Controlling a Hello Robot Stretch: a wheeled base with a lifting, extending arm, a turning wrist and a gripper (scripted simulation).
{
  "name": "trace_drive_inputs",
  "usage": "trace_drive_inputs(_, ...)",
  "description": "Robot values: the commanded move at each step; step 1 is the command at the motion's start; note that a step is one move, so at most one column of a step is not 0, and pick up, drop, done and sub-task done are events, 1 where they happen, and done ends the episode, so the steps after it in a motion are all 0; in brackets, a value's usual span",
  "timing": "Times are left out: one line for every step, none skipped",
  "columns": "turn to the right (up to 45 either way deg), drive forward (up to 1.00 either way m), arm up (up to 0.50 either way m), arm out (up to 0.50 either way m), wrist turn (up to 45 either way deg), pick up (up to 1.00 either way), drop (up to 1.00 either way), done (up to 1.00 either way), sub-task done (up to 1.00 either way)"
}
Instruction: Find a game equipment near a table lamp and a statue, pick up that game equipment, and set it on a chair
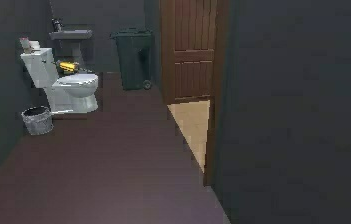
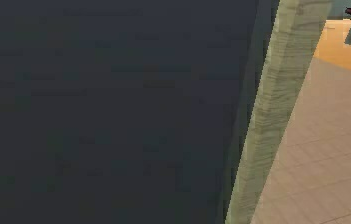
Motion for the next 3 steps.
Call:
trace_drive_inputs(0.0,0.10,0.00,0.00,0.0,0.00,0.00,0.00,0.00)
trace_drive_inputs(-21.0,0.00,0.00,0.00,0.0,0.00,0.00,0.00,0.00)
trace_drive_inputs(0.0,0.65,0.00,0.00,0.0,0.00,0.00,0.00,0.00)
